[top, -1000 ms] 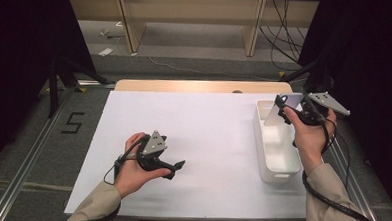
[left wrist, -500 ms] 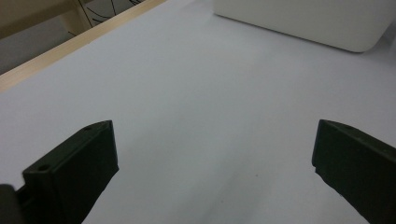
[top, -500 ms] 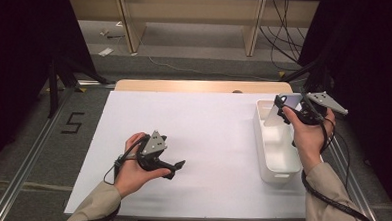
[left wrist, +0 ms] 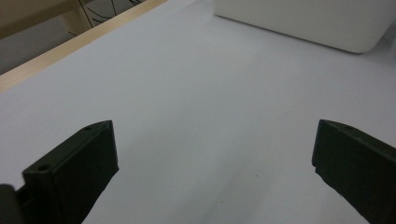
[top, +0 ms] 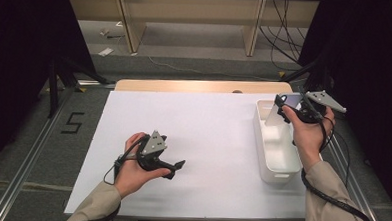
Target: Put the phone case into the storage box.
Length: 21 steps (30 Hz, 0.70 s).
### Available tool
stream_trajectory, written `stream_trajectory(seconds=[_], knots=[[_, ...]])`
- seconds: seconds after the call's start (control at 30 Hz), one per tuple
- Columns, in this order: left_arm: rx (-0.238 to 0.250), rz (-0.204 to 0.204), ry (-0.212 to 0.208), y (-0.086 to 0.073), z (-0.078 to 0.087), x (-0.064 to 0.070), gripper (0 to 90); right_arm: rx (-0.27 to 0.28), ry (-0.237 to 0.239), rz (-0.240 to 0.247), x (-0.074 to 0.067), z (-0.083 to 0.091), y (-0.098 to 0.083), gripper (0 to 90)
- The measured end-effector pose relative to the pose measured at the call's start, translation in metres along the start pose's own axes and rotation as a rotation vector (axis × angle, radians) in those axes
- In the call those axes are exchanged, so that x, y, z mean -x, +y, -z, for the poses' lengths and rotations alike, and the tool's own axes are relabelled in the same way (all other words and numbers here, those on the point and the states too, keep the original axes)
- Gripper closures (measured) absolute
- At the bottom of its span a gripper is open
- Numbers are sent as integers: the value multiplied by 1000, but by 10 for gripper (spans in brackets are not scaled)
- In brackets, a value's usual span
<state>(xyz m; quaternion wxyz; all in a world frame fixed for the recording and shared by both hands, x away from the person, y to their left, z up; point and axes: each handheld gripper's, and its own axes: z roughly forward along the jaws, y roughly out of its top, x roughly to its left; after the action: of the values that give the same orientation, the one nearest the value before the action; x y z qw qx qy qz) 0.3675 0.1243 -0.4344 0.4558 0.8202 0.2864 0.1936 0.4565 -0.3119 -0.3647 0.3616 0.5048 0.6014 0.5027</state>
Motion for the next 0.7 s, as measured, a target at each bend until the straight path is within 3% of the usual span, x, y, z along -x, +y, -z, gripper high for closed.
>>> stream_trajectory(seconds=[0.7], knots=[[1,-2,1,0,0,0,0,-28,0,-2,0,-5,1,181]])
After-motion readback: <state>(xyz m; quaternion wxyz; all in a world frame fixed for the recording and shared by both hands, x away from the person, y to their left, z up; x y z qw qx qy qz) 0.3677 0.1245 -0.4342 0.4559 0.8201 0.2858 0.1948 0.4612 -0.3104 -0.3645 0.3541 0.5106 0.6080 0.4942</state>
